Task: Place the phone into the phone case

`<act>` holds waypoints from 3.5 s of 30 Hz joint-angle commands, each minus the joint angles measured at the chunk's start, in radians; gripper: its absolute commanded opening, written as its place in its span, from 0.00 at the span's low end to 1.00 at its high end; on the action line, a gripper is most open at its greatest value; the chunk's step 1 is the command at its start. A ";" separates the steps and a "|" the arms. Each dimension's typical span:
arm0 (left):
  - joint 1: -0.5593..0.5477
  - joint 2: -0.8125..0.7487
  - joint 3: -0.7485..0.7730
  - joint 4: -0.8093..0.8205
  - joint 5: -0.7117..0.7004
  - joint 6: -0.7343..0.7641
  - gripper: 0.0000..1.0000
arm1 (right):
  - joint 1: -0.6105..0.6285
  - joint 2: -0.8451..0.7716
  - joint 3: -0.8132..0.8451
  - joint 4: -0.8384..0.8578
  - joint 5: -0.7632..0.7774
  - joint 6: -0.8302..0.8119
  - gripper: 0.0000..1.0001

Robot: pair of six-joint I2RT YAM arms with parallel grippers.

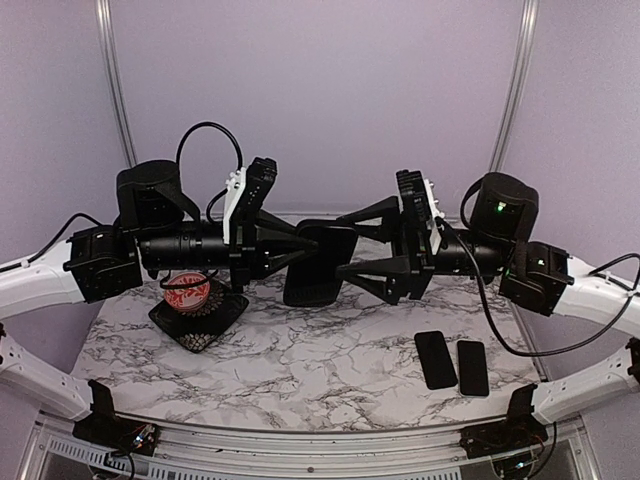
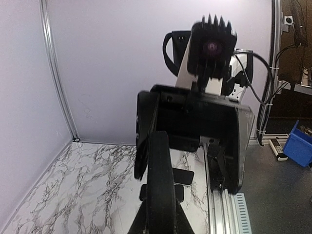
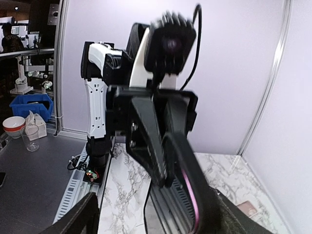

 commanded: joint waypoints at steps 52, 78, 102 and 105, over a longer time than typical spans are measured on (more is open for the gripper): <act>-0.024 -0.078 -0.065 0.185 -0.011 -0.073 0.00 | -0.042 0.067 -0.071 0.201 -0.040 0.136 0.46; 0.059 0.016 -0.010 -0.265 -0.961 -0.086 0.99 | -0.766 0.357 0.164 -0.583 -0.069 0.319 0.00; 0.223 0.095 -0.016 -0.285 -0.586 -0.141 0.99 | -0.870 0.619 0.263 -0.606 -0.314 0.120 0.00; 0.222 0.083 -0.028 -0.224 -0.300 -0.160 0.99 | -0.707 0.474 0.252 -0.461 -0.379 0.126 0.00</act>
